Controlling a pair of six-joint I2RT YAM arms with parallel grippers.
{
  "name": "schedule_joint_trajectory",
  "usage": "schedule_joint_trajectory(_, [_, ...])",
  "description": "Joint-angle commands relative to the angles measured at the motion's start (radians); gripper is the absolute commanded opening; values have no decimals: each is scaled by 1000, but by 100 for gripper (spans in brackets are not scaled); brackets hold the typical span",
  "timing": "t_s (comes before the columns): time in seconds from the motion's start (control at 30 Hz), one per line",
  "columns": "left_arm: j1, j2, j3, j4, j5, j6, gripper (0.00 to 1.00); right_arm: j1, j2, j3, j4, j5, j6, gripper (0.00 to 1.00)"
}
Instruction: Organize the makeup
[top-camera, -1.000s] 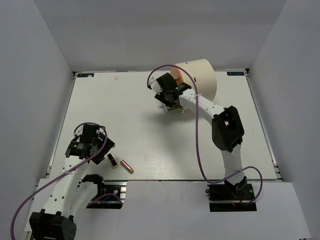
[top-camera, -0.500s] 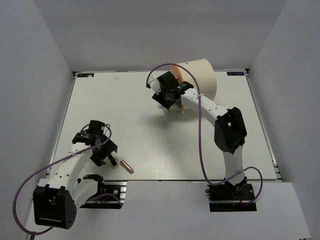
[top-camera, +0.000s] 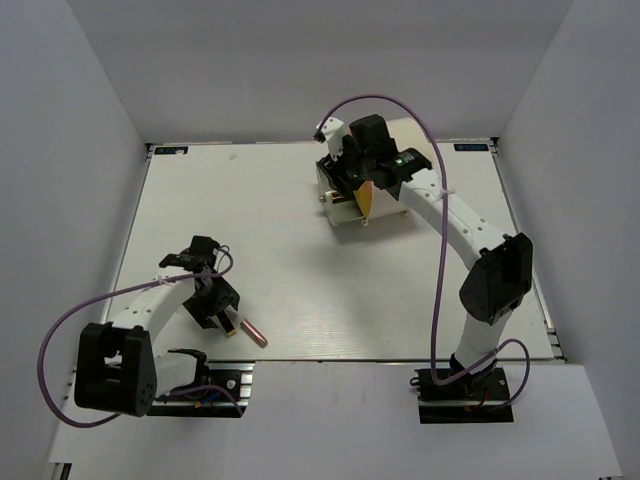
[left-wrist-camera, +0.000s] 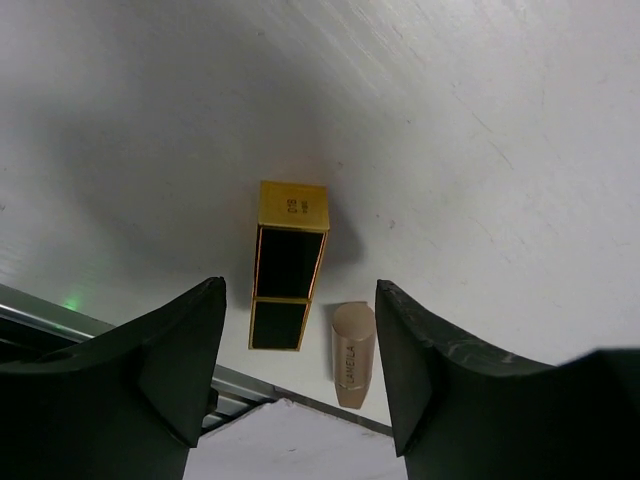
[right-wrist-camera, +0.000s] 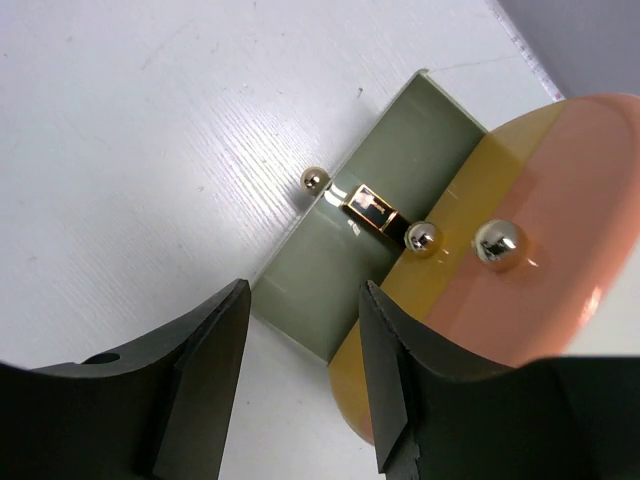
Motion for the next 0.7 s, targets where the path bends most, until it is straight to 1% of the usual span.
schedule_joint_trajectory(0.0, [-8,42,13,45,-2,21,71,-21,-69,-34,62,-63,34,53])
schedule_joint_trajectory(0.07, [-21,68,13,54,-6,21,67,-34,-87,-54,76,-77,43,53])
schedule_joint_trajectory(0.2, [-39,73,9,63,-15,19,51,-55,-127,-109,118,-91,49,53])
schedule_joint_trajectory(0.23, [-48,76,9,62,-15,21,49,-58,-138,-118,125,-96,52,53])
schedule_joint_trajectory(0.27, [-48,79,10,62,-15,21,44,-67,-142,-132,130,-99,54,53])
schedule_joint_trajectory(0.37, [-57,96,10,65,-15,21,37,-86,-161,-149,142,-117,69,53])
schedule_joint_trajectory(0.4, [-57,100,10,66,-12,22,31,-89,-168,-157,147,-122,72,53])
schedule_joint_trajectory(0.5, [-67,87,18,65,-8,28,21,-110,-191,-181,160,-143,82,52])
schedule_joint_trajectory(0.63, [-67,9,87,62,30,60,16,-141,-234,-216,176,-163,86,53])
schedule_joint_trajectory(0.67, [-76,-5,137,74,52,76,15,-144,-241,-224,179,-168,89,52])
